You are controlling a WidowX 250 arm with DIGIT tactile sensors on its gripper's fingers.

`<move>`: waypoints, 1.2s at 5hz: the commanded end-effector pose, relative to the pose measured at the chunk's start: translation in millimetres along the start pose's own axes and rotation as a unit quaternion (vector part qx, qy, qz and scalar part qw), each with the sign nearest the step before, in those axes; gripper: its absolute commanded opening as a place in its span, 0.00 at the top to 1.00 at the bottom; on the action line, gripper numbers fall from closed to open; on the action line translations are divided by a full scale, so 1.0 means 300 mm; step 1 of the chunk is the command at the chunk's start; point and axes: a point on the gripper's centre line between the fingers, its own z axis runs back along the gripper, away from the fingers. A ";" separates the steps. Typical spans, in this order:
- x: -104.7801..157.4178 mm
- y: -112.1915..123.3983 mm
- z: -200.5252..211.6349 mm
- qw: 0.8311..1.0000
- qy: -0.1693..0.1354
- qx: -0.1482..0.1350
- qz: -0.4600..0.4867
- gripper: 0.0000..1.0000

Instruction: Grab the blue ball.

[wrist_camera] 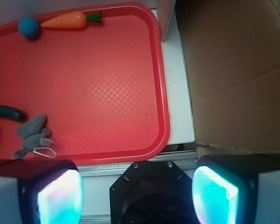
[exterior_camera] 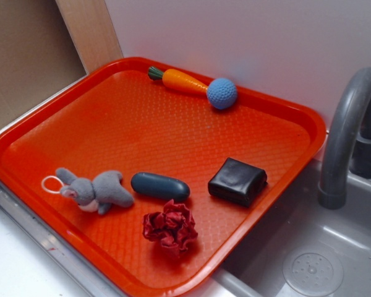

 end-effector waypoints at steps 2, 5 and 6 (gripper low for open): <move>0.059 -0.085 -0.048 0.998 -0.070 0.002 -0.006 0.00; 0.319 -0.332 -0.270 0.968 -0.236 -0.079 -0.008 0.00; 0.446 -0.445 -0.378 0.953 -0.255 -0.163 -0.031 0.00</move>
